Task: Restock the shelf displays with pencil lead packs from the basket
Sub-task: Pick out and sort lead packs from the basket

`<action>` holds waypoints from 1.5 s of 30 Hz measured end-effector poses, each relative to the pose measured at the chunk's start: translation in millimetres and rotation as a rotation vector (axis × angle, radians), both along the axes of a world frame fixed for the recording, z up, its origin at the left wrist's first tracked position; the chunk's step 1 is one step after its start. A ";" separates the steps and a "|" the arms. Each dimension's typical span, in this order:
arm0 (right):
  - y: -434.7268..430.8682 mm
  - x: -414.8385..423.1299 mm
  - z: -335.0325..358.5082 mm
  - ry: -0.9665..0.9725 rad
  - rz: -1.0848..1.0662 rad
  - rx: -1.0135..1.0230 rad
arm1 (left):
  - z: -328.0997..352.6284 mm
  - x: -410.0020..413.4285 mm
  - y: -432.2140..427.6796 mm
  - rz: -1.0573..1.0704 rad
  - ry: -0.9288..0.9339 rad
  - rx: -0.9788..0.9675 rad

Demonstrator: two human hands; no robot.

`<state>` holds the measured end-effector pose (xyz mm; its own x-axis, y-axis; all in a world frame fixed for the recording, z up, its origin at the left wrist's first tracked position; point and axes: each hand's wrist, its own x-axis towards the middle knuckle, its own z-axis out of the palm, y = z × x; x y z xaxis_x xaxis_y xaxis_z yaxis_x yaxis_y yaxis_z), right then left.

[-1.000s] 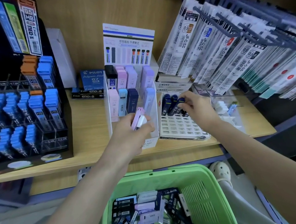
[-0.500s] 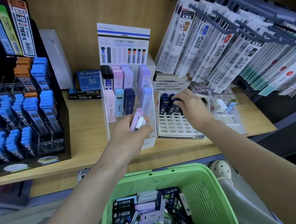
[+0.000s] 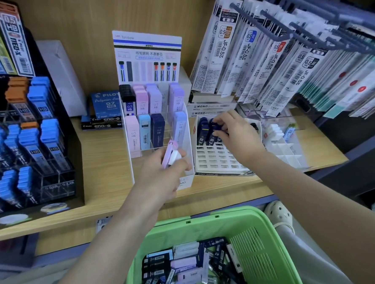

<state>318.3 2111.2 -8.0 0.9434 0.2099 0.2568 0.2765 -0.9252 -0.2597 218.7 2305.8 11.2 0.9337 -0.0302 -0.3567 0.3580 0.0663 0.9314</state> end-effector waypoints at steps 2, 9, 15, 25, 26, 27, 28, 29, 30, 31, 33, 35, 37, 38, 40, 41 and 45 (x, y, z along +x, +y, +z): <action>0.5 -3.3 -2.3 -0.083 0.037 -0.035 | 0.3 -0.4 -0.1 0.003 0.010 -0.001; 1.6 -2.7 -3.9 -0.177 0.124 -0.101 | 0.0 -1.5 -1.7 -0.016 -0.006 0.003; 16.8 -19.2 6.6 -0.125 0.117 0.001 | 4.0 3.2 -4.7 0.047 0.095 -0.188; 61.3 -68.3 27.2 0.394 0.175 0.516 | -0.8 -6.3 2.0 -0.004 -0.055 -0.260; 60.8 -67.9 27.7 0.435 0.166 0.550 | -1.0 -7.2 2.4 -0.009 -0.061 -0.239; 59.8 -68.1 28.5 0.466 0.166 0.580 | -0.7 -8.3 2.5 -0.019 -0.068 -0.219; 58.3 -69.0 29.3 0.490 0.167 0.606 | -0.2 -9.3 2.5 -0.032 -0.074 -0.202; 56.9 -70.9 30.7 0.509 0.165 0.635 | 0.3 -10.0 2.4 -0.049 -0.074 -0.190; 54.9 -72.9 32.1 0.521 0.155 0.670 | 0.7 -10.5 2.3 -0.072 -0.069 -0.183; 52.3 -75.5 34.3 0.529 0.136 0.718 | 0.7 -10.7 2.0 -0.100 -0.055 -0.170; 43.2 -79.8 40.4 0.523 0.083 0.811 | -0.3 -11.2 -0.4 -0.163 -0.017 -0.135; 30.9 -83.9 47.9 0.509 0.050 0.825 | -1.9 -12.5 -6.3 -0.208 0.015 -0.114; 17.6 -89.7 54.7 0.530 0.040 0.797 | -4.1 -13.8 -14.4 -0.247 0.002 -0.069; 9.8 -92.5 57.3 0.541 0.027 0.792 | -4.9 -13.9 -19.0 -0.265 -0.026 -0.021; -8.0 -96.5 63.0 0.532 -0.021 0.794 | -6.0 -12.2 -27.9 -0.275 -0.091 0.094; -18.9 -96.8 65.1 0.500 -0.051 0.779 | -6.8 -10.2 -32.3 -0.264 -0.109 0.137; -72.4 -89.0 67.4 0.245 -0.238 0.674 | -11.6 -1.7 -51.5 -0.235 -0.079 0.196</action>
<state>229.3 2038.8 59.4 0.9903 -0.1348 0.0345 -0.0494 -0.5718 -0.8189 217.0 2254.3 -0.4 0.9344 -0.1867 -0.3033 0.2678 -0.1932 0.9439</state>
